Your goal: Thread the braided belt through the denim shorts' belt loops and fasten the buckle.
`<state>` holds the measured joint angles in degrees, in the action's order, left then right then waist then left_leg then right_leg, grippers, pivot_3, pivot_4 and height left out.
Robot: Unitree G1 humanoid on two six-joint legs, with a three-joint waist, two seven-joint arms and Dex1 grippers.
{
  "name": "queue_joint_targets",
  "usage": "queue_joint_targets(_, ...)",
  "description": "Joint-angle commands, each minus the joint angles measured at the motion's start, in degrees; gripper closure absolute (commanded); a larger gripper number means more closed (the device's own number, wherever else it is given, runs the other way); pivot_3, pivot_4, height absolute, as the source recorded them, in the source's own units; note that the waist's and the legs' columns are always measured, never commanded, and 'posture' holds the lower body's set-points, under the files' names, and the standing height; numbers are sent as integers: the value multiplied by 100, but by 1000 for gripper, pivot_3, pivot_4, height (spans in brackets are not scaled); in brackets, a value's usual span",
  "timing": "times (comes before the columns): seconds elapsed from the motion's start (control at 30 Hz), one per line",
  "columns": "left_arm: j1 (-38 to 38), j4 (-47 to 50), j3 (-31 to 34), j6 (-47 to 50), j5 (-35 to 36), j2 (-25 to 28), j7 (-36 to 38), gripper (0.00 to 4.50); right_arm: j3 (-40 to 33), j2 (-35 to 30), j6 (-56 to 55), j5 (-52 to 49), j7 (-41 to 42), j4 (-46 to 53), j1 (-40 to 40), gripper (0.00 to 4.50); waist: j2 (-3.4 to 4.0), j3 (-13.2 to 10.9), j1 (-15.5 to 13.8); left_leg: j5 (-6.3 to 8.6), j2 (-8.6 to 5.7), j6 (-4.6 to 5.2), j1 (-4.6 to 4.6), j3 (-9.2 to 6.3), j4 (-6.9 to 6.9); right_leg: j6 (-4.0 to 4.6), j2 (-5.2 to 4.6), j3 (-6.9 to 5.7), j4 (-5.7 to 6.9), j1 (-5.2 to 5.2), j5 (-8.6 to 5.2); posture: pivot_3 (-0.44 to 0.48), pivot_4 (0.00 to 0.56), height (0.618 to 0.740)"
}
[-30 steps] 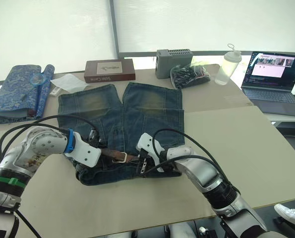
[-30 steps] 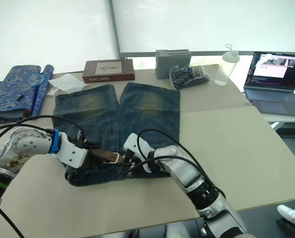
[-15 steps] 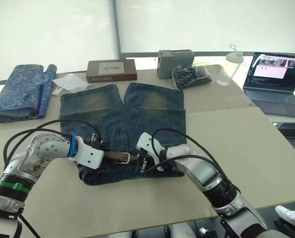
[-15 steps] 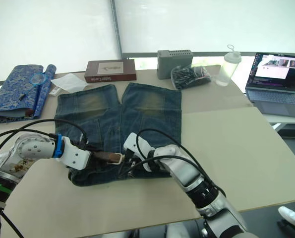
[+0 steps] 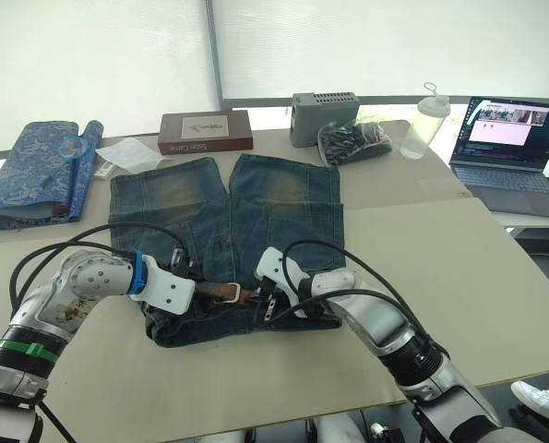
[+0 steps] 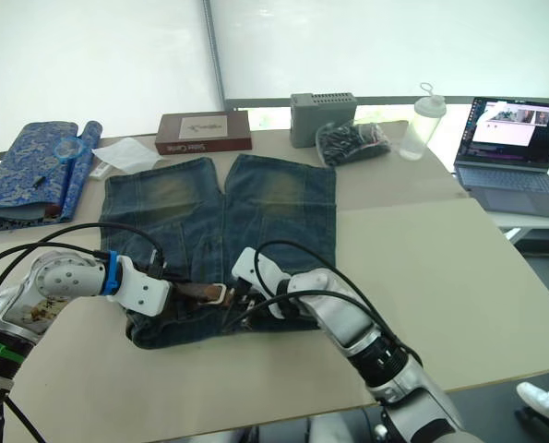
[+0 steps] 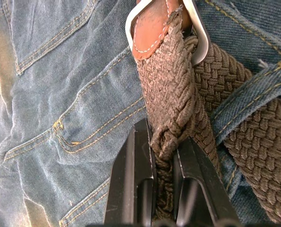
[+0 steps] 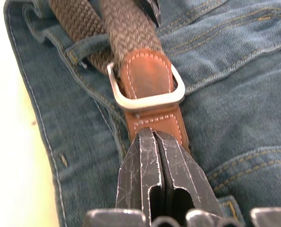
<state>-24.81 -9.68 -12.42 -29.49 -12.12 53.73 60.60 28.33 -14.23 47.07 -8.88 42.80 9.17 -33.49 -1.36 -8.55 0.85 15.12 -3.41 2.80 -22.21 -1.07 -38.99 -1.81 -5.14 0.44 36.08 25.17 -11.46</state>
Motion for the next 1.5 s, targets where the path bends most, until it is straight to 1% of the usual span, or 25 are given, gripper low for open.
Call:
queue_joint_targets(0.03, 58, 223, 4, 102, 70, -82, -67, 4500, -233, 120, 40, -306, 101, 241, -88, 4483, 0, 0, -6, 0, -1, 0, -1, -1, 0, 0, -2, -1, 0, 0, 0, 0, 150, 740)
queue_joint_targets(0.27, 170, 421, -24, 339, 70, -225, -147, 4500, -270, 86, -1, -396, 133, 280, -71, 4483, 0, 0, -12, 0, -3, 0, 0, -1, -1, 0, -4, 0, -1, -1, 0, 0, 150, 740)
queue_joint_targets(0.37, 236, 543, -2, 581, 124, -371, -216, 4500, -344, 108, -18, -460, 102, 302, -62, 4483, 0, 0, -11, 0, -4, 0, -1, 0, -1, 0, -4, 0, 0, -2, 0, 0, 150, 740)
queue_joint_targets(0.47, 342, 696, 55, 962, 211, -585, -323, 4500, -489, -30, 143, -590, 133, 420, -13, 4483, 0, 0, -20, 0, -4, 0, 0, -1, -1, 0, -5, 0, 1, -2, 0, 0, 150, 740)
queue_joint_targets(0.53, 457, 803, 87, 1208, 258, -707, -375, 4500, -667, -168, 289, -714, 151, 533, 85, 3906, 0, 0, -25, 0, -4, 0, -2, -2, -2, -1, -6, -1, 0, -2, 0, 0, 150, 740)
queue_joint_targets(0.57, 571, 899, 108, 1439, 314, -822, -436, 4500, -824, -332, 448, -873, 212, 749, 232, 3664, 0, 0, -27, 0, -5, 1, -1, -2, -2, -1, -8, -1, 0, -3, 0, 0, 150, 740)
queue_joint_targets(0.6, 696, 977, 107, 1582, 323, -916, -511, 4500, -1067, -438, 732, -1031, 152, 961, 392, 3348, 1, 0, -45, 0, -5, 1, -1, -2, -2, -1, -8, -1, -1, -3, 0, 0, 150, 740)
queue_joint_targets(0.63, 812, 1075, 136, 1785, 370, -1027, -580, 4500, -1324, -473, 1062, -1159, 5, 1112, 521, 2933, 1, 1, -57, 2, -7, 4, -2, -5, -1, -2, -11, -2, -2, -6, 0, 0, 150, 740)
queue_joint_targets(0.7, 958, 1270, 214, 2182, 481, -1212, -686, 4500, -1648, -576, 1563, -1440, -106, 1358, 732, 2231, 1, 1, -66, 6, -6, 10, 0, -6, -2, -4, -14, -1, -6, -11, -1, 0, 150, 740)
queue_joint_targets(0.73, 1003, 1347, 225, 2289, 481, -1261, -719, 4500, -1807, -587, 1816, -1608, -135, 1478, 832, 1979, 1, 1, -71, 6, -8, 10, -1, -6, -2, -4, -16, 1, -5, -10, 0, 0, 150, 740)
queue_joint_targets(0.8, 1090, 1487, 245, 2479, 503, -1376, -794, 4500, -2201, -439, 2338, -1909, -325, 1639, 1000, 1979, 1, 1, -74, 6, -6, 10, 1, -5, -2, -5, -16, 2, -5, -12, 0, 0, 150, 740)
queue_joint_targets(0.83, 1136, 1587, 286, 2763, 616, -1516, -865, 4500, -2418, -297, 2607, -1996, -508, 1679, 1076, 1979, 2, 1, -73, 5, -4, 8, 3, -6, -2, -5, -15, 3, -4, -13, 0, 0, 150, 740)
queue_joint_targets(0.9, 1204, 1721, 288, 2990, 710, -1671, -932, 4500, -2682, -100, 2948, -2154, -723, 1759, 1178, 1979, 5, 3, -81, 3, -1, 4, 8, -6, -1, -4, -14, 8, -1, -14, 0, 0, 150, 740)
queue_joint_targets(0.97, 1283, 1896, 306, 3271, 873, -1852, -975, 4500, -2996, 248, 3228, -2270, -997, 1765, 1227, 1979, 4, 3, -86, 3, -1, 4, 9, -7, -1, -4, -14, 8, 0, -14, 0, 0, 150, 740)
queue_joint_targets(1.07, 1361, 2007, 241, 3261, 852, -1948, -1057, 4500, -3459, 803, 3543, -2449, -1319, 1621, 1172, 1979, 5, 3, -94, 3, -3, 4, 8, -7, -2, -4, -16, 11, 0, -13, 0, 0, 150, 740)
queue_joint_targets(1.2, 1405, 2051, 174, 3084, 756, -1947, -1121, 4500, -3852, 1252, 3717, -2520, -1652, 1375, 1034, 1979, 5, 3, -97, 3, -4, 4, 8, -8, -1, -4, -17, 12, -1, -12, 0, 0, 150, 740)
queue_joint_targets(1.5, 1419, 1979, 101, 2644, 611, -1871, -1247, 4500, -4586, 1708, 4064, -2823, -1966, 1103, 824, 1979, 6, 3, -95, 3, -5, 3, 6, -7, 2, -3, -17, 13, -2, -7, 0, 0, 150, 740)
